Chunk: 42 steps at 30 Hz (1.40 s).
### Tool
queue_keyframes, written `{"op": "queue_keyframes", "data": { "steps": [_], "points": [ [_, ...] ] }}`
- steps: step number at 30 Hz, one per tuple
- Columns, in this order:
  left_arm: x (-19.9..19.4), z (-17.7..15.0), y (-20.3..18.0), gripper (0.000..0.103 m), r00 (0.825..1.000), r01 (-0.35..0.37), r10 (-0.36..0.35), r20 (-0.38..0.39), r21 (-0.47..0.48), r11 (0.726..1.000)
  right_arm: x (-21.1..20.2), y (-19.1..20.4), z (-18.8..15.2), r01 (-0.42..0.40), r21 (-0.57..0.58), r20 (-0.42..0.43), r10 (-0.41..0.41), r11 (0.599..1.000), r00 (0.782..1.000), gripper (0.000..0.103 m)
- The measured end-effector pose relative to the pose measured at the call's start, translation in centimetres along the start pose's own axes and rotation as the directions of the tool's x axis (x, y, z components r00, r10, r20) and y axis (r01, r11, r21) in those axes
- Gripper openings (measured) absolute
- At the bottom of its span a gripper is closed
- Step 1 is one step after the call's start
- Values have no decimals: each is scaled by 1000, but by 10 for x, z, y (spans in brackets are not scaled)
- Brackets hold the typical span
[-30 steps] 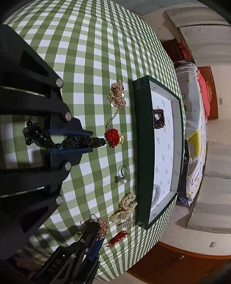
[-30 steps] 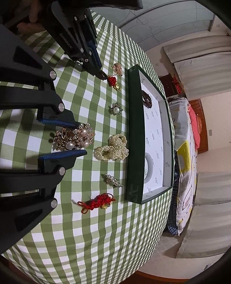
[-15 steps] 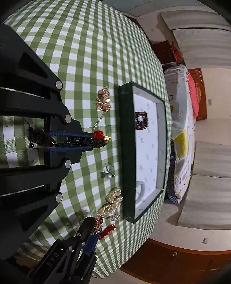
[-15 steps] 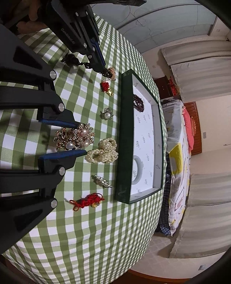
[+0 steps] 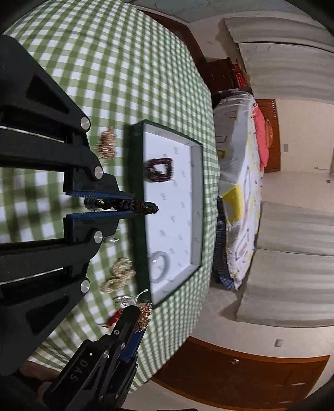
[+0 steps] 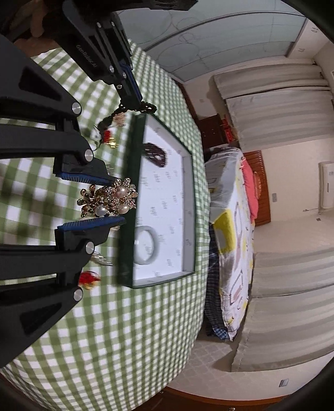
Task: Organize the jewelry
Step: 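Carry the black pendant and pearl brooch into the box and open both grippers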
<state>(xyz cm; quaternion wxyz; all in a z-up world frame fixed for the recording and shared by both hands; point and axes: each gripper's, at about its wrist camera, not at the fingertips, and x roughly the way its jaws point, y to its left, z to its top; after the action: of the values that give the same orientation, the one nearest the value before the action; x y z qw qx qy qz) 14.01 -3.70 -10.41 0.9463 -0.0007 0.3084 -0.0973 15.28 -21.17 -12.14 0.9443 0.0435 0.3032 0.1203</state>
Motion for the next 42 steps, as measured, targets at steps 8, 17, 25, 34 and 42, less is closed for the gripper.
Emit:
{"op": "queue_keyframes", "data": {
  "steps": [8,17,25,34,42],
  "points": [
    [10,50,-4,9,995,37,-37,90,-2,999,9,0,46,-22,-5,81,22,1000,997,25],
    [54,97,-3,9,989,35,-35,143,1,999,53,0,85,-44,2,109,44,999,993,25],
    [134,77,11,9,999,19,-21,-47,-37,999,118,-14,64,-32,41,-44,34,999,998,25],
    [173,58,8,9,986,37,-41,-162,-30,999,153,-18,44,-31,51,-174,39,998,984,25],
    [184,52,9,13,977,49,-56,-205,-41,998,163,-17,42,-49,57,-233,61,997,971,25]
  ]
}}
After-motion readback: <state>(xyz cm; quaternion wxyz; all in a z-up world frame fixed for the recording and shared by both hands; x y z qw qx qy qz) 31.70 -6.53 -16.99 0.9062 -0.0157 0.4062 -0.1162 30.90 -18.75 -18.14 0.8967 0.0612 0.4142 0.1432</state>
